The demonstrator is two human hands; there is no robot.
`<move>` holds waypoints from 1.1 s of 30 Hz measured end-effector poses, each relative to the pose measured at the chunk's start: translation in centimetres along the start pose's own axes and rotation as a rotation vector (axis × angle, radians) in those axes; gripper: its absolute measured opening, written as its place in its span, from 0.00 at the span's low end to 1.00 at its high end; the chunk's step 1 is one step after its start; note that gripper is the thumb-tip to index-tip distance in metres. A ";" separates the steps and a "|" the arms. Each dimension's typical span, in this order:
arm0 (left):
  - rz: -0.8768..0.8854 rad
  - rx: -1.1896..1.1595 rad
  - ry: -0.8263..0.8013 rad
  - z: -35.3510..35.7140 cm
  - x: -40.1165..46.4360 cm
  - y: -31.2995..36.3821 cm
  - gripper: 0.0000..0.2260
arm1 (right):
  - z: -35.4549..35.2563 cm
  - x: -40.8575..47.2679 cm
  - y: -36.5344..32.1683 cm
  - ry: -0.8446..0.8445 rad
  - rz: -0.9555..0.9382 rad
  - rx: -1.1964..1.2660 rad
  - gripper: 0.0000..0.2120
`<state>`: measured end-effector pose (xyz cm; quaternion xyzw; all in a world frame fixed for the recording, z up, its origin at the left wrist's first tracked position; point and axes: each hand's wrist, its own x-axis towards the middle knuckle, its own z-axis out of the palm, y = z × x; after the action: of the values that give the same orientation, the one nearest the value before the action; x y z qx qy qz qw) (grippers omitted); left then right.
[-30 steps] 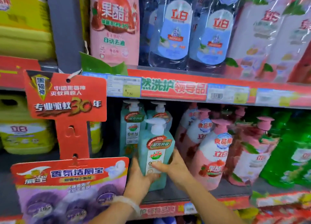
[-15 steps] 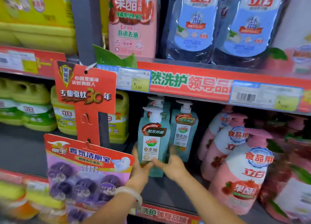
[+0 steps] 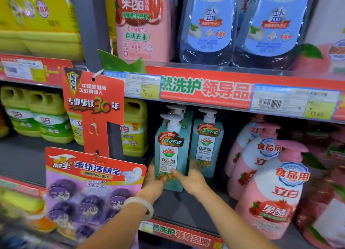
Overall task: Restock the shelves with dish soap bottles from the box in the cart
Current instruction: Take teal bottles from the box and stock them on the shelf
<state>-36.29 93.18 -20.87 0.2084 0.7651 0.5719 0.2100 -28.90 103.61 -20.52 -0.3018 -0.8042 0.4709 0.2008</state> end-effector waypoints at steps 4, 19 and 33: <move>-0.018 0.028 0.012 0.1 0.3 0.1 0.29 | -0.2 0.4 -0.1 0.003 -0.009 0.024 0.30; 0.154 0.426 -0.182 -0.1 -5.7 -3.2 0.26 | 1.1 -6.7 1.5 -0.061 -0.023 -0.342 0.27; 0.268 0.971 -0.553 -19.3 -18.4 -12.2 0.16 | 15.9 -23.3 -3.3 -0.667 0.026 -1.047 0.19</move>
<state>-32.88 64.54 -26.07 0.5181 0.8235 0.1009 0.2081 -22.33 76.56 -26.07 -0.2067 -0.9442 0.0853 -0.2417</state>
